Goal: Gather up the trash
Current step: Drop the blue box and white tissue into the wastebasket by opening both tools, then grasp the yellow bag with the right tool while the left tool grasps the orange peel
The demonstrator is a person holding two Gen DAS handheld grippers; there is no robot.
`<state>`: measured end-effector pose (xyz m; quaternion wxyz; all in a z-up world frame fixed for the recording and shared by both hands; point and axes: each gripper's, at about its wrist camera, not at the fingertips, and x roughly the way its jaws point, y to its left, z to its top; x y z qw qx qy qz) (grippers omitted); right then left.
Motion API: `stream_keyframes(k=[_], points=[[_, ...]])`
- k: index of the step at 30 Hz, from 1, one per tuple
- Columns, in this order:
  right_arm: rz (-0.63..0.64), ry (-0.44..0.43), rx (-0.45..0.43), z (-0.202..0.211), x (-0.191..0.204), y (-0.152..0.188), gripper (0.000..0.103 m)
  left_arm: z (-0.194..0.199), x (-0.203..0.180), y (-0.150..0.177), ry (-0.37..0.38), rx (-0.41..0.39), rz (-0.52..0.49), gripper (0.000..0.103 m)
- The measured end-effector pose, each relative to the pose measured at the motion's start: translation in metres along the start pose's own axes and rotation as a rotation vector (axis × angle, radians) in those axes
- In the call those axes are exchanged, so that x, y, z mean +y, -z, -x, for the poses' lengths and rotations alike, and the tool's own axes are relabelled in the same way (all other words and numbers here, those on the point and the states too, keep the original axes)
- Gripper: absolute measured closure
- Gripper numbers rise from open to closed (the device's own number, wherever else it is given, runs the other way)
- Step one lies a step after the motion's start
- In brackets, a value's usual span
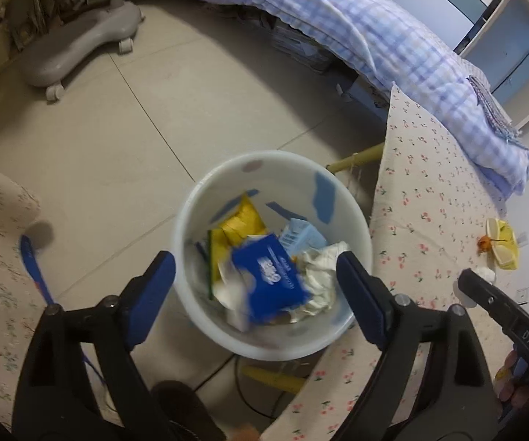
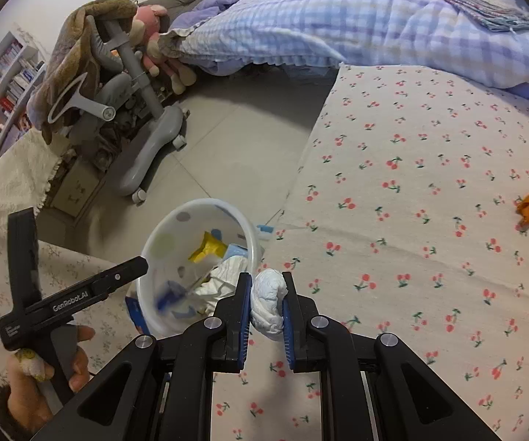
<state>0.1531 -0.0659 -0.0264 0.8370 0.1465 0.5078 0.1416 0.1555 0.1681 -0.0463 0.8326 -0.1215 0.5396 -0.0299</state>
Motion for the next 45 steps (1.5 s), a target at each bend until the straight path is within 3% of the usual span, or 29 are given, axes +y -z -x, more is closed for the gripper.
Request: stream_keyframes(k=[2, 9, 17, 18, 20, 21, 29, 35, 45], points=[[0.006, -0.010, 0.008, -0.007, 0.005, -0.002, 0.087, 0.003, 0.007, 0.001, -0.031, -0.017, 0.013, 0.001], [0.032, -0.046, 0.032, -0.033, 0.027, -0.004, 0.087, 0.011, 0.031, 0.007, -0.148, -0.015, 0.051, 0.001], [0.020, -0.107, 0.058, -0.061, 0.044, -0.003, 0.084, 0.022, 0.045, 0.005, -0.217, -0.049, 0.010, 0.001], [0.021, -0.118, 0.049, -0.061, 0.045, -0.004, 0.081, 0.023, 0.046, 0.005, -0.220, -0.051, 0.010, 0.001], [0.012, -0.139, 0.046, -0.063, 0.047, -0.006, 0.054, 0.025, 0.050, 0.006, -0.224, -0.053, 0.012, 0.001], [0.000, -0.141, 0.042, -0.063, 0.047, -0.007, 0.032, 0.025, 0.050, 0.006, -0.225, -0.052, 0.014, 0.001], [-0.004, -0.091, 0.003, -0.044, 0.038, -0.005, 0.031, 0.027, 0.046, 0.009, -0.172, -0.037, 0.032, 0.001], [0.012, 0.029, -0.010, -0.021, 0.014, 0.000, 0.031, 0.017, 0.027, 0.011, -0.076, 0.021, 0.038, 0.001], [-0.072, 0.184, -0.069, 0.050, -0.083, 0.009, 0.030, 0.006, -0.058, 0.013, 0.004, 0.031, -0.114, 0.001]])
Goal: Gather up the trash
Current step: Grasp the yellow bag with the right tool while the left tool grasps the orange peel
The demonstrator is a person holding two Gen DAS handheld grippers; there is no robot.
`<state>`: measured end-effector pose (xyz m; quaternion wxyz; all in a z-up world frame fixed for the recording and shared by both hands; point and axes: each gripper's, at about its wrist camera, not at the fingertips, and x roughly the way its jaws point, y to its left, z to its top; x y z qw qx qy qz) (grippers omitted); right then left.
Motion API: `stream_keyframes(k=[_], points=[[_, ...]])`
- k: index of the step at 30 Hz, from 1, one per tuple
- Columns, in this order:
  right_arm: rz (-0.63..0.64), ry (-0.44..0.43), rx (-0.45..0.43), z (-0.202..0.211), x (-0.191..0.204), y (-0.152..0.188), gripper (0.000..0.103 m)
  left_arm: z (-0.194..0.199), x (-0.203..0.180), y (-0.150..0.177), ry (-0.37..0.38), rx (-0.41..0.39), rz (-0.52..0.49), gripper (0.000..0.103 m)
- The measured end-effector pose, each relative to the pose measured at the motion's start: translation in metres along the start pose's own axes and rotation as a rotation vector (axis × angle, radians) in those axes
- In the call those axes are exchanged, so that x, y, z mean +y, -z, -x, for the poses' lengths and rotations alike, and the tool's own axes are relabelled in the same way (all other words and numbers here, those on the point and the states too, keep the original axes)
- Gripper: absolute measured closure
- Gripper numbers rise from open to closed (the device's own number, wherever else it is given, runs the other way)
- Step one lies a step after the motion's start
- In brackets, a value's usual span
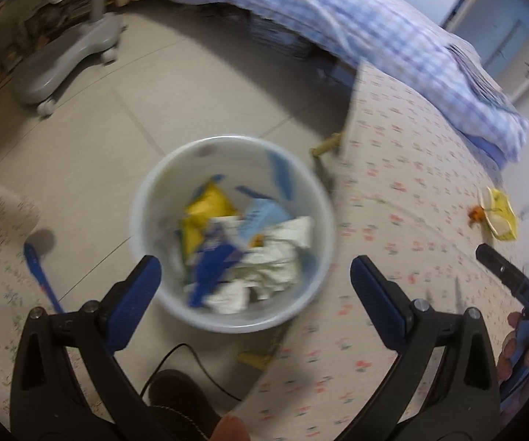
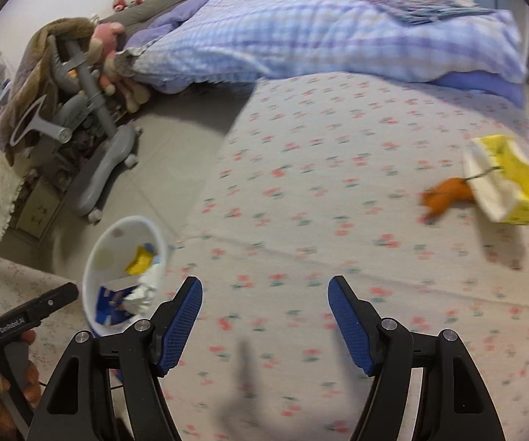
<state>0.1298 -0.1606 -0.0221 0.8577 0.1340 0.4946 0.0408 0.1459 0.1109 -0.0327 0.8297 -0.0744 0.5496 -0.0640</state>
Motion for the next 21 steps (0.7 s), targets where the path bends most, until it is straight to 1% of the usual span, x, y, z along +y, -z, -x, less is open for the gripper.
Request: stream_keyframes(k=[5, 11, 15, 18, 21], points=[[-0.065, 0.058, -0.050, 0.029, -0.057, -0.005, 0.030, -0.006, -0.052, -0.001, 0.041, -0.001, -0.077, 0.001], [-0.215, 0.075, -0.103, 0.055, -0.124, -0.013, 0.030, -0.020, -0.114, -0.002, 0.081, 0.006, -0.150, 0.001], [-0.311, 0.075, -0.127, 0.063, -0.160, -0.015, 0.030, -0.032, -0.151, -0.002, 0.093, 0.003, -0.188, 0.001], [-0.360, 0.084, -0.138, 0.064, -0.184, -0.019, 0.030, -0.037, -0.171, -0.001, 0.098, -0.014, -0.202, 0.001], [-0.407, 0.075, -0.146, 0.061, -0.208, -0.020, 0.030, -0.039, -0.187, -0.002, 0.115, -0.034, -0.206, 0.001]])
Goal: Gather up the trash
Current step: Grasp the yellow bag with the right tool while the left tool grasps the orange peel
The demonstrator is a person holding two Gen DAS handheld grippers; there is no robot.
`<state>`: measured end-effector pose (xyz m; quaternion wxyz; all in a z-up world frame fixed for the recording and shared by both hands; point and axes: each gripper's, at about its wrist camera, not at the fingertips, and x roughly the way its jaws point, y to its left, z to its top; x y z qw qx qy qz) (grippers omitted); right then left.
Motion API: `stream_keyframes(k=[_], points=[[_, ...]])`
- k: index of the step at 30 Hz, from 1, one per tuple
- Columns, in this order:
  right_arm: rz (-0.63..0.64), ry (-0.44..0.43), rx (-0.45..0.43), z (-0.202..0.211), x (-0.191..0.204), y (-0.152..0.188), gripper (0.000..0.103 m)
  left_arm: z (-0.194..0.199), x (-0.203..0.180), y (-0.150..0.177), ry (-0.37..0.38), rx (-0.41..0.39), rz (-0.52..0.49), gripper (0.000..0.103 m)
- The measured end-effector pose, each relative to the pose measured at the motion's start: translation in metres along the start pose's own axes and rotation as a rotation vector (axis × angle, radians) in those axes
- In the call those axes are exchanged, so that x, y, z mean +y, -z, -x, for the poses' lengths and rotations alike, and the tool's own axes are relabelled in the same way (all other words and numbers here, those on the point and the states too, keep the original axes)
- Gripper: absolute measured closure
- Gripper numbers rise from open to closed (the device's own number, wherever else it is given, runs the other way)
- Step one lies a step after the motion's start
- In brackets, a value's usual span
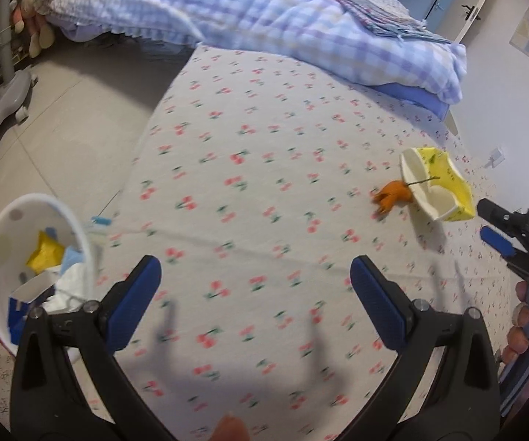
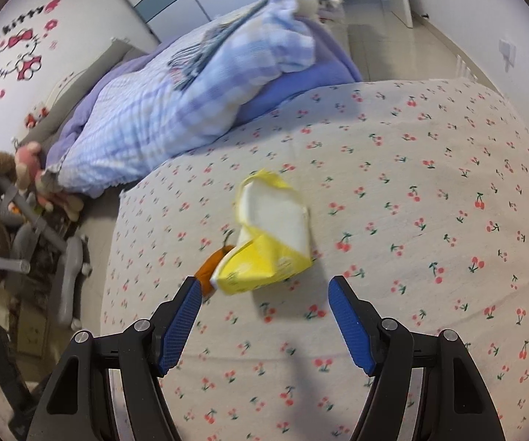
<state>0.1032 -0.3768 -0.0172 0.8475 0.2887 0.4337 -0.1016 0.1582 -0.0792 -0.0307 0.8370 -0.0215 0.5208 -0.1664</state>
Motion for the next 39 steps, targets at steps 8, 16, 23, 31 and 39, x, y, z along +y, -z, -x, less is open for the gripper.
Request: stream_keyframes(k=[8, 16, 23, 31, 39], points=[[0.015, -0.096, -0.044, -0.019, -0.010, -0.019, 0.039, -0.020, -0.034, -0.020, 0.007, -0.033, -0.096, 0.001], [0.061, -0.088, 0.002, -0.044, -0.012, -0.019, 0.083, -0.052, -0.066, -0.031, 0.038, 0.018, -0.195, 0.014], [0.017, -0.064, -0.006, -0.015, -0.046, -0.021, 0.091, -0.067, -0.097, -0.038, 0.111, 0.043, -0.253, 0.029], [0.019, -0.028, -0.040, 0.024, -0.076, -0.019, 0.091, -0.087, -0.133, -0.043, 0.142, 0.043, -0.349, 0.046], [0.024, -0.010, -0.013, 0.034, -0.090, -0.011, 0.091, -0.100, -0.134, -0.045, 0.139, 0.058, -0.302, 0.084]])
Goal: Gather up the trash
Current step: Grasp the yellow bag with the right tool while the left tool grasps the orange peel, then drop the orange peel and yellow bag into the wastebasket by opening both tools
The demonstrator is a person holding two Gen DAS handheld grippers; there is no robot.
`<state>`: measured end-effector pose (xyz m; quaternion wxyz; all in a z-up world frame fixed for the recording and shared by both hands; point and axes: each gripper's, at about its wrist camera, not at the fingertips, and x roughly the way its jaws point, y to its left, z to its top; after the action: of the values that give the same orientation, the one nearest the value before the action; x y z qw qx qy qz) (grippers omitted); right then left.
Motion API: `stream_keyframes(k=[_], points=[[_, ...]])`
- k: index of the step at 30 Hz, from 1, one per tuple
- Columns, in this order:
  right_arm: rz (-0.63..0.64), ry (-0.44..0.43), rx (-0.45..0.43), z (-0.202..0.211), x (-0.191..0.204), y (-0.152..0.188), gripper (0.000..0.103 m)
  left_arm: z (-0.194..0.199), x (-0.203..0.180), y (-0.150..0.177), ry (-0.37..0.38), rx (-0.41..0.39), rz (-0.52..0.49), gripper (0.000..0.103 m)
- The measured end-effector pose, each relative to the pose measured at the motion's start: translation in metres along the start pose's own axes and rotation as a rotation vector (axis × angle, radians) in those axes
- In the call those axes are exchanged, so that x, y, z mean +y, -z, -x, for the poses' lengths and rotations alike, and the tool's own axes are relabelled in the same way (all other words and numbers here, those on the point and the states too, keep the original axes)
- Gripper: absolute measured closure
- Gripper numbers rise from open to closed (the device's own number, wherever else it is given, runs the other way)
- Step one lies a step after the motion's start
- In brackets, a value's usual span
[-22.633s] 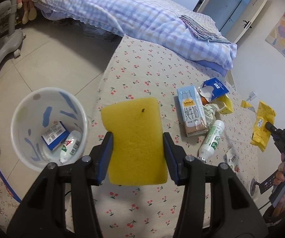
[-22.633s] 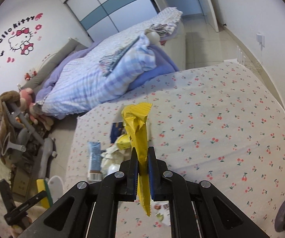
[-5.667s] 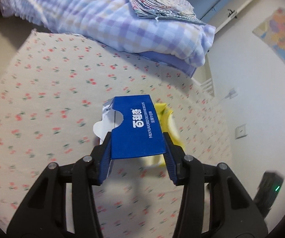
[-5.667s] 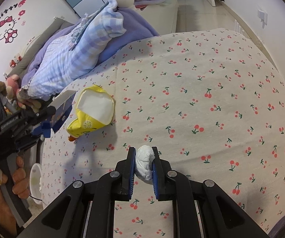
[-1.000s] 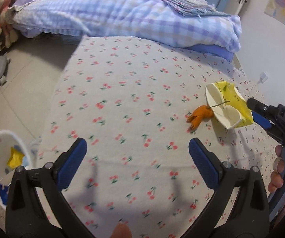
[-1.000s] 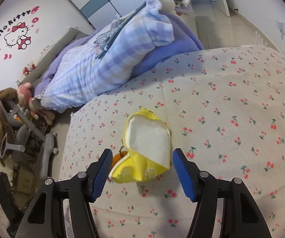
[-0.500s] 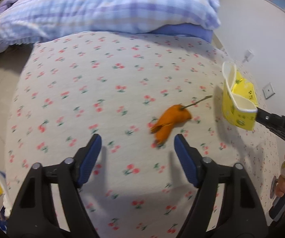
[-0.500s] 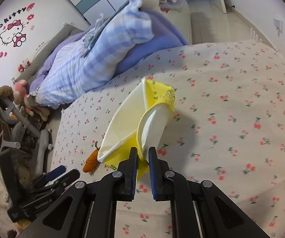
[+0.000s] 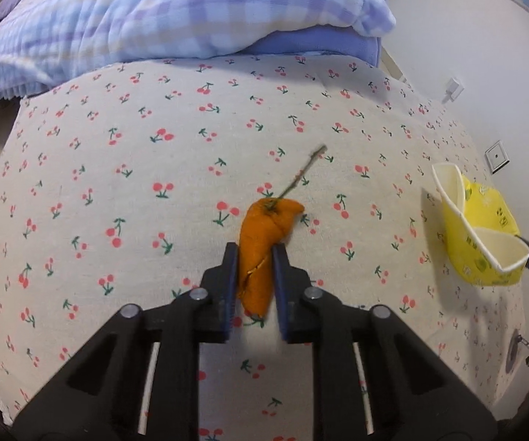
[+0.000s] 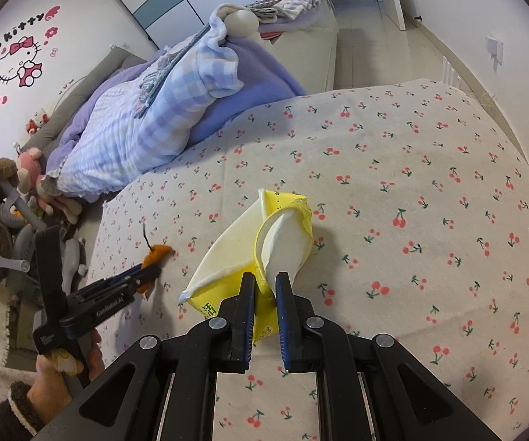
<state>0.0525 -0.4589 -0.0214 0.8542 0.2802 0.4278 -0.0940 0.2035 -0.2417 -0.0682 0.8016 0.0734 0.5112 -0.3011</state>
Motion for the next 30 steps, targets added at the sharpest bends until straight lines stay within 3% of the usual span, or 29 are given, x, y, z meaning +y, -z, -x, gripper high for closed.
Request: stream_keyframes(k=[10, 18, 30], points=[[0.026, 0.004, 0.016, 0.024, -0.009, 0.021, 0.091, 0.036, 0.020, 0.030, -0.024, -0.009, 0.103, 0.086], [0.032, -0.018, 0.032, 0.045, -0.002, 0.039, 0.091, 0.087, 0.043, 0.064, -0.067, -0.034, 0.143, 0.086], [0.099, -0.045, 0.036, 0.065, 0.044, 0.068, 0.091, 0.175, 0.107, 0.112, 0.009, -0.138, 0.253, 0.087]])
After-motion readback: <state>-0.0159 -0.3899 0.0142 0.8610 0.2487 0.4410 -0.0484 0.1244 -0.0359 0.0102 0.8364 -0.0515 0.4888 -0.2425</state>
